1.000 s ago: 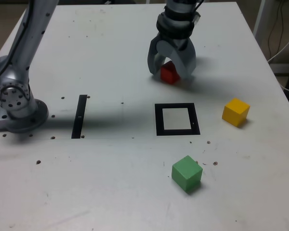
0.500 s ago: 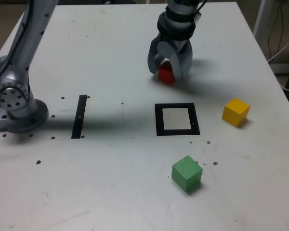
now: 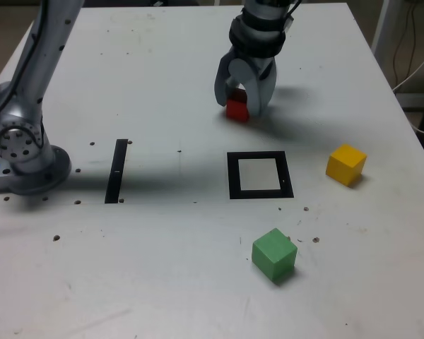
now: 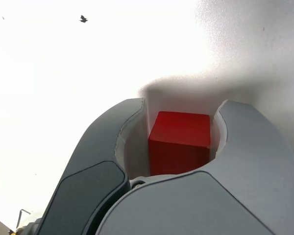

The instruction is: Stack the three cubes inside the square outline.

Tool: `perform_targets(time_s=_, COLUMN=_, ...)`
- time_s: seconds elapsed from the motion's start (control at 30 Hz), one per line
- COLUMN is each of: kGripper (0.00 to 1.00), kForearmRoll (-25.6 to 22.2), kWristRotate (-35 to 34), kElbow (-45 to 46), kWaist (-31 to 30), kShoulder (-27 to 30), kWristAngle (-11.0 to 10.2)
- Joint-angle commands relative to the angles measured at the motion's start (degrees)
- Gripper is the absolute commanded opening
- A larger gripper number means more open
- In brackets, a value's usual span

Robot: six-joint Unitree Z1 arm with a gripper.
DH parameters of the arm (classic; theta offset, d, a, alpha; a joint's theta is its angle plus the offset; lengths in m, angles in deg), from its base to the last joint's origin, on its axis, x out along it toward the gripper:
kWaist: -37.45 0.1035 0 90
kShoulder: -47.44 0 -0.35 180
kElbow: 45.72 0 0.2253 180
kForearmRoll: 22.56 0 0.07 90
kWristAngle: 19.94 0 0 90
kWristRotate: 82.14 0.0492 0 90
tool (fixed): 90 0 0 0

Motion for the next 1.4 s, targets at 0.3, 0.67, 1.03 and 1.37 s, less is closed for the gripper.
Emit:
perform_targets(time_s=0.3, kGripper=0.36, kForearmRoll=-2.01, kWristRotate=-4.22, kElbow=-0.02, kWaist=-0.13, kShoulder=3.83, kWristAngle=0.28)
perform_targets(time_s=0.67, kGripper=0.36, kForearmRoll=-6.97, kWristRotate=-13.43, kElbow=1.09, kWaist=-2.99, kShoulder=9.43, kWristAngle=3.33)
perform_targets(time_s=1.03, kGripper=0.36, kForearmRoll=-9.91, kWristRotate=-26.76, kElbow=2.73, kWaist=-10.59, kShoulder=10.61, kWristAngle=4.85)
perform_targets(time_s=1.37, kGripper=0.36, kForearmRoll=-9.78, kWristRotate=-35.83, kElbow=2.58, kWaist=-14.32, kShoulder=9.83, kWristAngle=6.77)
